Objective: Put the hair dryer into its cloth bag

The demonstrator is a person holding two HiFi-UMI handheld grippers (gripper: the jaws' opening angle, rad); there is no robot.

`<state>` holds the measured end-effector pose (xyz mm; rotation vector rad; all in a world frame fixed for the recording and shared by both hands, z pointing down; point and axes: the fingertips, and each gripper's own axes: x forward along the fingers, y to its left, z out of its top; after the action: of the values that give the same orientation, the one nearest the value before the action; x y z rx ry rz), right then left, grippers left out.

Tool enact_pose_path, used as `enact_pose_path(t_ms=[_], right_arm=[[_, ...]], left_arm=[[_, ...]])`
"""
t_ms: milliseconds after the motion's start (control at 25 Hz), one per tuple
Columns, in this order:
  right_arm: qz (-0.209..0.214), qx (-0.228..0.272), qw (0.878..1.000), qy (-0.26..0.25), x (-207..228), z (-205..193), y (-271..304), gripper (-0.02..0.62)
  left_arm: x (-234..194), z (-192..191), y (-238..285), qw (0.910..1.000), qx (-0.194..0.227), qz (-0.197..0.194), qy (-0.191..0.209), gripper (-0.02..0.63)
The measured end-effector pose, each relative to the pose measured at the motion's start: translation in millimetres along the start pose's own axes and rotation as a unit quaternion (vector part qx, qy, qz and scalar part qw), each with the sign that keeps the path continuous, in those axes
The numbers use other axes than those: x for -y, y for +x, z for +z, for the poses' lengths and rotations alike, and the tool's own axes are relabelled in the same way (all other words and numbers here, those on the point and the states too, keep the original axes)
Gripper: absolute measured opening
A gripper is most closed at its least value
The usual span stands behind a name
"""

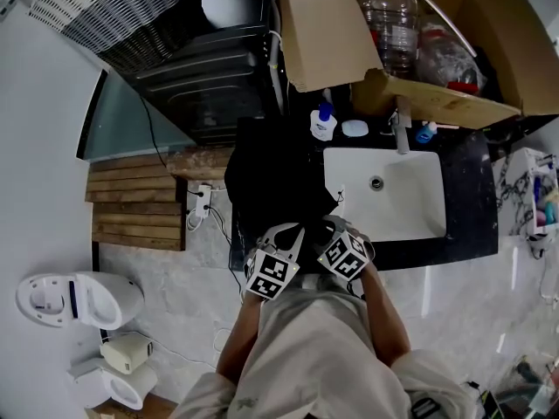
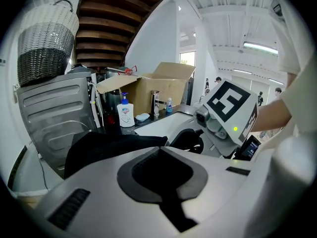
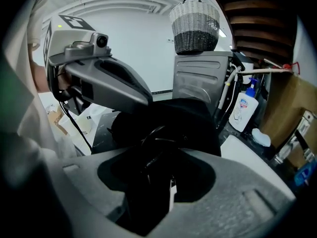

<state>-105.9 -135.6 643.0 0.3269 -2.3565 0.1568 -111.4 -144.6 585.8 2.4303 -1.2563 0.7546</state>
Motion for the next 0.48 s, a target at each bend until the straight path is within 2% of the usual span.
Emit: enact_pose_path(t_ms=[480], right_arm=[[-0.03,0.014,0.999,0.012,6,10,15,0.193]], left_arm=[[10,-3,-1,0.9999,-0.003,-0.011,0.002,0.006]])
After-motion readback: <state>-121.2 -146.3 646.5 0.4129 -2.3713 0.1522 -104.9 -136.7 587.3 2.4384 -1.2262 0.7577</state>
